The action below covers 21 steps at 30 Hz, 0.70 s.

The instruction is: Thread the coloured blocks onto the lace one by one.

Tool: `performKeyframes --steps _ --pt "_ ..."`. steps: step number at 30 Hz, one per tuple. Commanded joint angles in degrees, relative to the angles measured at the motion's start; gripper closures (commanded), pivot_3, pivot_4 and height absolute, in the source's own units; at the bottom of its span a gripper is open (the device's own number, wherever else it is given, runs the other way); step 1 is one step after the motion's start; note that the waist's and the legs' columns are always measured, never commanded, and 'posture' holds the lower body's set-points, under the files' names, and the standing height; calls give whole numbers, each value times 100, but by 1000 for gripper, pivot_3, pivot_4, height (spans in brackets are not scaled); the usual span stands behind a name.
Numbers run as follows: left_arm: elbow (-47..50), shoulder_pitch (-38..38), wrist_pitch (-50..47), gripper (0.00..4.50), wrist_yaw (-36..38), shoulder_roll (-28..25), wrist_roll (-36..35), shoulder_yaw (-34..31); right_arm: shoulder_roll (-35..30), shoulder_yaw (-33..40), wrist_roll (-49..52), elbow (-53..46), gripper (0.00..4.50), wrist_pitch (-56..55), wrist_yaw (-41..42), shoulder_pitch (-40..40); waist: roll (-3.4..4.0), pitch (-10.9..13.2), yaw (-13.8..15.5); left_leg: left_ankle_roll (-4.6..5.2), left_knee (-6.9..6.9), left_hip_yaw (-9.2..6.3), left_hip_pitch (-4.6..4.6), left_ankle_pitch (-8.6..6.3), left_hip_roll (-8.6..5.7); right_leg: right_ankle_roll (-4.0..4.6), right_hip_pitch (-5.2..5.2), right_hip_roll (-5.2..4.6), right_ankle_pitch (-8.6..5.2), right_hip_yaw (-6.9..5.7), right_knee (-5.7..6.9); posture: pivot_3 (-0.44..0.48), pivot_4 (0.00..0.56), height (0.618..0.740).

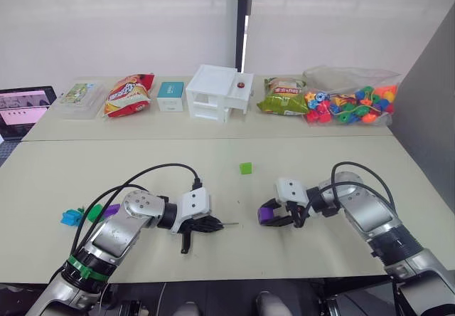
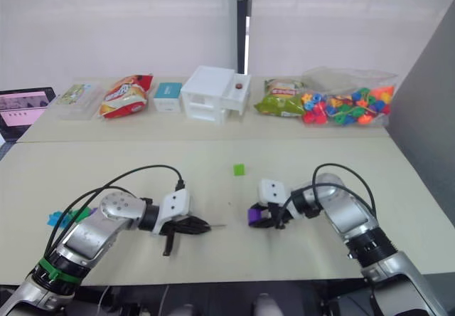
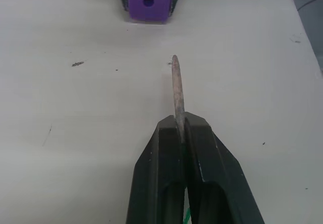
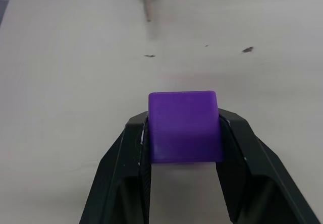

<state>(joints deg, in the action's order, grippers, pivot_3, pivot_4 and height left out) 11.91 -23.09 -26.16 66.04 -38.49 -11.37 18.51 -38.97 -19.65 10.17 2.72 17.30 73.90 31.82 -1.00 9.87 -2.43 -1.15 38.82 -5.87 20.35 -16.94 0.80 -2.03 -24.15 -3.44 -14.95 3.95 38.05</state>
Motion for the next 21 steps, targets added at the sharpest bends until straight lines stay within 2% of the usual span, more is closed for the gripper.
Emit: performKeyframes --steps 1,4,6,21 --pt "379 -295 -356 4500 -120 -37 183 181 18 142 128 -914 3310 725 -365 -235 0 0 5 0 0 0 0 0 0 0 1 0 0 0 1 0 150 740" --pt "550 -460 -789 4500 -222 -95 375 404 -41 -30 33 -1615 3310 1504 -691 -568 0 0 21 0 1 -2 1 0 -3 0 3 -1 0 0 0 0 150 740" --pt "609 -505 -993 4500 -273 -70 377 452 -16 -36 63 -1791 3310 1644 -784 -677 0 0 19 0 1 -2 2 0 -4 -1 2 -1 0 0 -1 0 150 740" --pt "734 -702 -1173 4500 -304 114 342 753 40 -368 -138 -1917 3310 1652 -1017 -604 0 0 -19 0 1 -1 -4 0 -1 0 3 3 0 0 -2 0 150 740"
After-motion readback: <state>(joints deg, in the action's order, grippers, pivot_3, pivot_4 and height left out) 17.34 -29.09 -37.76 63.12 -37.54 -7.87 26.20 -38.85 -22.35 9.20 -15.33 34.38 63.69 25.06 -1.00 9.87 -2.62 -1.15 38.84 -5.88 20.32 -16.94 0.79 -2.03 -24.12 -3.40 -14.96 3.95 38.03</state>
